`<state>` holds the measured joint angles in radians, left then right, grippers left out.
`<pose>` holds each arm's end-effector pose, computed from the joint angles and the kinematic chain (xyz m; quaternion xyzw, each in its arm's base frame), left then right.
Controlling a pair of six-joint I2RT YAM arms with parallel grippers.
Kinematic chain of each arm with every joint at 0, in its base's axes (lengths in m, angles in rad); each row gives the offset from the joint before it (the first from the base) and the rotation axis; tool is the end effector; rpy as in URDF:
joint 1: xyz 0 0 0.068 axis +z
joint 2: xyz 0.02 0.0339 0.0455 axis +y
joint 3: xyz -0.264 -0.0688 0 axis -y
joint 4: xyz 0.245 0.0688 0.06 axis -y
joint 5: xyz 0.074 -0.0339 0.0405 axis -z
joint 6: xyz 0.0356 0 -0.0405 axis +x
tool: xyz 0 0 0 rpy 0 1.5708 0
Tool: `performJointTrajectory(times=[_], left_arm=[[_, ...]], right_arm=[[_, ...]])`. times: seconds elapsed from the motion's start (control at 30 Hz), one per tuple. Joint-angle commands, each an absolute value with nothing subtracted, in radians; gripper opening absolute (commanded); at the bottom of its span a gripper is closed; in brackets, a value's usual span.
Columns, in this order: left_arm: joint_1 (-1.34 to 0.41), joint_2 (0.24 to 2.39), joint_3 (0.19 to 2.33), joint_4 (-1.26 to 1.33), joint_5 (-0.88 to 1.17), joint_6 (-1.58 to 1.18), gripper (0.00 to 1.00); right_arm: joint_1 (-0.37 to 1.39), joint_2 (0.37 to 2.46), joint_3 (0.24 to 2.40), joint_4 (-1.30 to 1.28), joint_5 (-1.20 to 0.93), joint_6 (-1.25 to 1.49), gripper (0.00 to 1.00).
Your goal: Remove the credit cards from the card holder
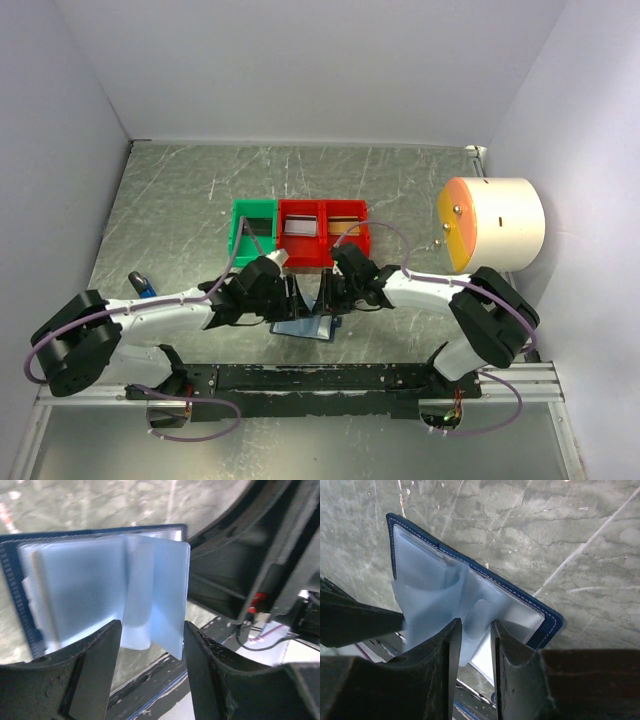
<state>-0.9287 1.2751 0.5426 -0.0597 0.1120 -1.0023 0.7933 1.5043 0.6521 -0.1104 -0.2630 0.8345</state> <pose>0.1418 -0.1963 0.1689 -0.0128 0.9239 -0.3411 0.1730 0.1834 0.1995 0.1431 -0.0198 0.9465 0.3017 0.1129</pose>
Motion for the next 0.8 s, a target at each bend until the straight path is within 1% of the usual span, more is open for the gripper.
performJointTrajectory(times=[0.0,0.1,0.2,0.33,0.47,0.6,0.77], left_arm=[[-0.94,1.322,0.53,0.18,0.214,-1.028,0.64],[-0.944,1.38,0.528,0.251,0.254,-1.042,0.64],[-0.959,1.428,0.53,0.254,0.243,-1.053,0.63],[-0.972,1.427,0.514,0.256,0.216,-1.058,0.63],[-0.977,1.417,0.521,0.234,0.201,-1.051,0.63],[-0.983,1.422,0.525,0.254,0.213,-1.045,0.64],[-1.008,1.454,0.546,0.25,0.228,-1.02,0.63]], right_arm=[[0.792,1.501,0.627,-0.088,-0.271,0.858,0.31],[0.793,1.486,0.619,-0.075,-0.269,0.876,0.32],[0.793,1.458,0.623,-0.112,-0.221,0.897,0.34],[0.785,1.366,0.64,-0.201,-0.115,0.913,0.38],[0.767,1.284,0.651,-0.264,-0.057,0.918,0.44],[0.758,1.249,0.662,-0.256,-0.092,0.913,0.48],[0.758,1.284,0.689,-0.219,-0.192,0.893,0.52]])
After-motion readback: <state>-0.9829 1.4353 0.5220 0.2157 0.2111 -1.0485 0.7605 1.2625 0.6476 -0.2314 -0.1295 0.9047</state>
